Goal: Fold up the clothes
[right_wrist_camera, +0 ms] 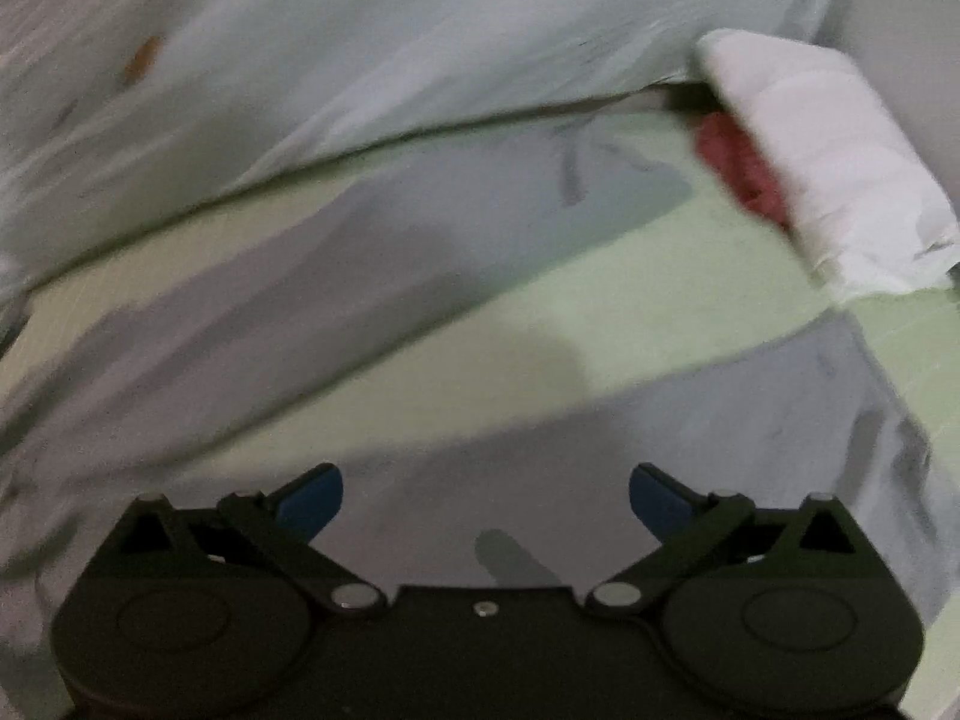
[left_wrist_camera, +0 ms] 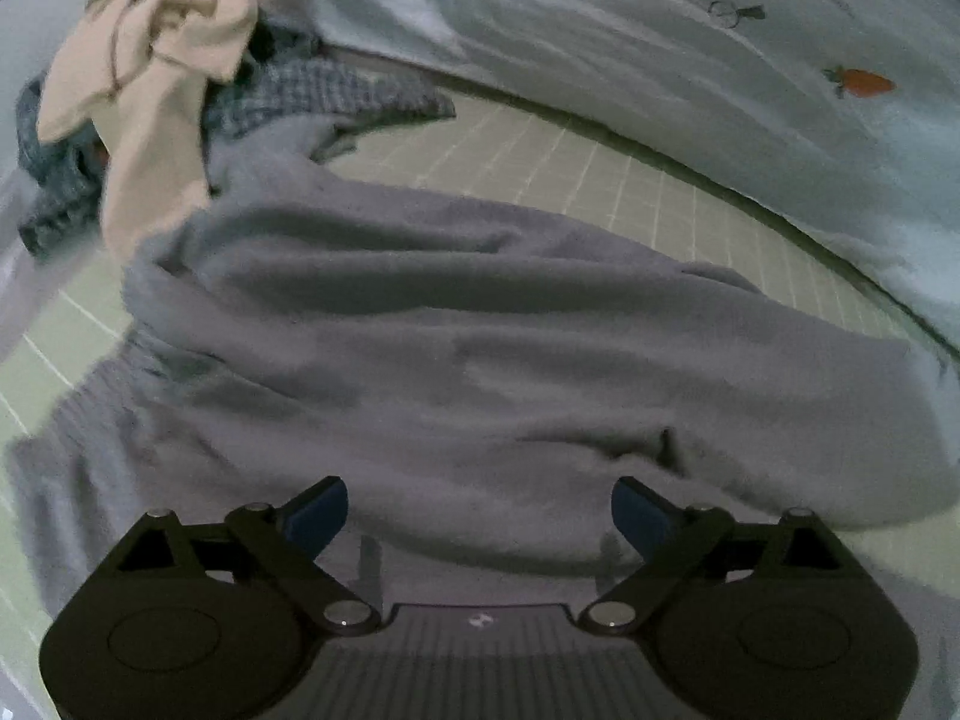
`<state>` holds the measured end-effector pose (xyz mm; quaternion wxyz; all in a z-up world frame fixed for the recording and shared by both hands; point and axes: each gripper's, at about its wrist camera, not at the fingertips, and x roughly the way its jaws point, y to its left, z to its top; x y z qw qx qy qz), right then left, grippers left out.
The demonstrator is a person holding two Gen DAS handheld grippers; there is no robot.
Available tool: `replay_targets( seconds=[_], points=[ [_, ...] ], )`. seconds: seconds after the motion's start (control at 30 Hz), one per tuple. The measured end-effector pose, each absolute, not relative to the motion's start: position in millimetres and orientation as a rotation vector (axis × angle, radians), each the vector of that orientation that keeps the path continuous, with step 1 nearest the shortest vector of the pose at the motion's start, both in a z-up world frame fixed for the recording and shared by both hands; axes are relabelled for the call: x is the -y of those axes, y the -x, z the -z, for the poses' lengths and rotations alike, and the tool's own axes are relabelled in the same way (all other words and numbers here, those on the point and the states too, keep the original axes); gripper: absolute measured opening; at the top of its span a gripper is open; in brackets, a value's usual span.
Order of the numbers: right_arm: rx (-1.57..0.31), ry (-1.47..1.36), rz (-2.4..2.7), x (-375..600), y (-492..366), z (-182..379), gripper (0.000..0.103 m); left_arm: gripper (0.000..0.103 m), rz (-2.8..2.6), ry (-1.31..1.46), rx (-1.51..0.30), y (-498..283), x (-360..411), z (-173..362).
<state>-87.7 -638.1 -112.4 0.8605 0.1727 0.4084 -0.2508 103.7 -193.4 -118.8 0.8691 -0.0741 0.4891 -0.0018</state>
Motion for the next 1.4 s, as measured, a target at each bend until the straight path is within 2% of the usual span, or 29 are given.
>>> replay_targets(
  seconds=[0.27, 0.4, 0.53, 0.6, 0.73, 0.77, 0.8, 0.83, 0.87, 0.9, 1.0, 1.17, 1.23, 1.27, 1.4],
  points=[
    [-0.743, -0.708, 0.692, 775.7, 13.9, 127.7, 0.101, 0.095, -0.058, 0.195, -1.104, -142.8, 225.2, 135.9],
    [-0.717, -0.764, 0.747, 818.8, -22.8, 145.3, 0.088, 0.095, -0.087, 0.183, -1.139, -160.1, 234.4, 144.7],
    [-0.739, -0.693, 0.799, 841.0, -56.4, 158.7, 0.080, 0.095, -0.116, 0.155, -1.174, -176.4, 238.2, 153.1],
    [-0.780, -0.649, 0.818, 848.7, -68.7, 164.5, 0.069, 0.095, -0.125, 0.148, -1.185, -181.8, 238.2, 156.6],
    [-0.808, -0.603, 0.820, 856.0, -76.5, 170.9, 0.056, 0.098, -0.133, 0.128, -1.186, -186.8, 238.4, 161.2],
    [-0.807, -0.596, 0.822, 856.8, -76.8, 170.6, 0.049, 0.100, -0.132, 0.121, -1.183, -187.1, 238.8, 162.1],
    [-0.810, -0.592, 0.821, 858.5, -77.7, 170.5, 0.037, 0.101, -0.132, 0.114, -1.181, -187.4, 239.1, 163.0],
    [-0.818, -0.587, 0.818, 861.0, -80.4, 170.3, 0.028, 0.101, -0.130, 0.109, -1.181, -187.9, 239.6, 163.7],
    [-0.827, -0.588, 0.804, 863.8, -83.6, 169.8, 0.008, 0.102, -0.129, 0.104, -1.181, -188.4, 240.0, 164.3],
    [-0.828, -0.592, 0.787, 865.2, -86.5, 167.6, 0.003, 0.102, -0.127, 0.105, -1.182, -188.9, 239.4, 164.3],
    [-0.797, -0.561, 0.733, 864.6, -97.9, 146.8, 0.002, 0.103, -0.122, 0.110, -1.180, -188.6, 237.3, 164.3],
    [-0.425, -0.580, 0.588, 844.4, -67.2, 28.2, 0.002, 0.103, -0.118, 0.107, -1.166, -185.0, 237.1, 165.1],
    [-0.355, -0.572, 0.611, 835.9, -35.5, 8.3, 0.002, 0.103, -0.121, 0.101, -1.158, -183.3, 237.4, 166.4],
    [-0.370, -0.541, 0.643, 833.2, -23.8, 10.1, 0.002, 0.103, -0.123, 0.098, -1.155, -182.8, 237.4, 166.9],
    [-0.633, -0.533, 0.769, 844.8, 2.6, 81.7, 0.002, 0.103, -0.120, 0.097, -1.159, -182.2, 235.9, 167.9]
  ],
)
